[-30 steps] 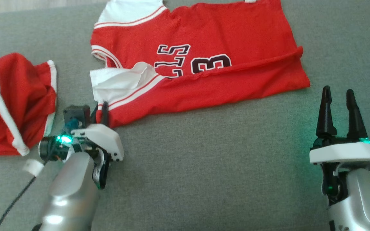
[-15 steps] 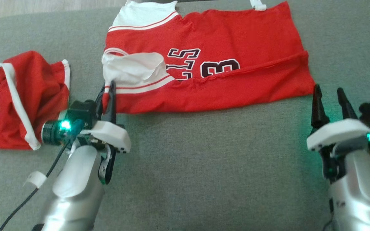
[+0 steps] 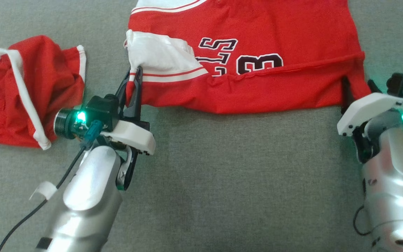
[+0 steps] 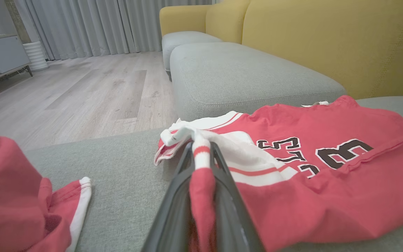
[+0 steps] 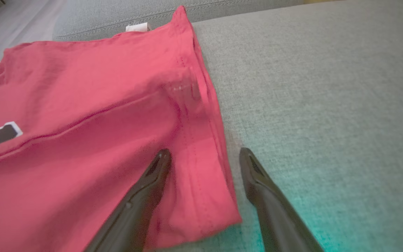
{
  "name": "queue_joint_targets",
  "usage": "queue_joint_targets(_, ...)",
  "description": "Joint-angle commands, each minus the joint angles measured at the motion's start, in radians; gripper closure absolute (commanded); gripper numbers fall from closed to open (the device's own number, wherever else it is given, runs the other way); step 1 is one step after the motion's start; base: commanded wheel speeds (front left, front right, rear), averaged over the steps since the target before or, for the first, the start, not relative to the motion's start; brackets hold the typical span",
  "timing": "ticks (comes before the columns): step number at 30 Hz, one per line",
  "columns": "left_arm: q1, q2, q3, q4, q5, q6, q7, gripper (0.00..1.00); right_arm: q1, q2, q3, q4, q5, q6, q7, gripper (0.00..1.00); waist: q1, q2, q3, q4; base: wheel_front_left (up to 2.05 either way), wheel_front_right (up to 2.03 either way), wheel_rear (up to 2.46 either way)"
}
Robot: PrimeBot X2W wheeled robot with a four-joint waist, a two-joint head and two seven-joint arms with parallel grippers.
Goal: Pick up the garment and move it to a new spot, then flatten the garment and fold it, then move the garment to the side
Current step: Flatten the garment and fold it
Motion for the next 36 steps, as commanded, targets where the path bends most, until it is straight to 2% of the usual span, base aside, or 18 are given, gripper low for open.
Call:
queue_joint_targets(1, -0.035, 0.030, 0.025, -0.039, 0.009, 0.006, 0.004, 1.00, -0.021, 0.002, 0.016, 0.007, -0.027, -0.001, 0.022, 0.00, -0.0001, 0.0000, 0.004, 0.007, 0.00, 0.00, 0.00)
queue_joint_targets(2, -0.034, 0.030, 0.023, -0.042, 0.009, 0.006, 0.006, 1.00, -0.026, 0.002, 0.012, 0.020, -0.042, -0.001, 0.031, 0.02, -0.0001, 0.0000, 0.004, 0.009, 0.00, 0.00, 0.00)
queue_joint_targets(3, -0.033, 0.030, 0.021, -0.044, 0.009, 0.007, 0.009, 1.00, -0.031, 0.002, 0.007, 0.031, -0.053, -0.001, 0.034, 0.44, -0.0001, 0.0000, 0.003, 0.011, 0.00, 0.00, 0.00)
queue_joint_targets(4, -0.032, 0.030, 0.019, -0.045, 0.009, 0.008, 0.011, 1.00, -0.035, 0.002, 0.002, 0.039, -0.063, -0.001, 0.031, 0.99, -0.0001, 0.0000, 0.002, 0.012, 0.00, 0.00, 0.00)
queue_joint_targets(14, 0.007, 0.050, 0.006, -0.007, 0.001, 0.011, 0.032, 1.00, -0.012, 0.002, -0.031, 0.036, -0.159, -0.001, -0.027, 1.00, -0.0001, 0.0000, -0.069, -0.008, 0.00, 0.00, 0.00)
queue_joint_targets(24, 0.106, 0.063, -0.022, 0.050, -0.019, 0.002, 0.070, 1.00, 0.143, 0.002, -0.018, -0.038, -0.131, -0.001, 0.016, 1.00, -0.0001, 0.0000, -0.211, -0.034, 0.00, 0.00, 0.00)
queue_joint_targets(29, 0.181, 0.069, -0.052, 0.048, -0.033, -0.019, 0.116, 1.00, 0.248, 0.002, 0.023, -0.130, -0.049, -0.001, 0.064, 1.00, -0.0001, 0.0000, -0.267, -0.046, 0.00, 0.00, 0.00)
queue_joint_targets(36, 0.238, 0.076, -0.073, -0.011, -0.047, -0.024, 0.156, 1.00, 0.410, 0.002, 0.059, -0.348, 0.053, -0.001, 0.151, 1.00, -0.0001, 0.0000, -0.273, -0.051, 0.00, 0.00, 0.00)
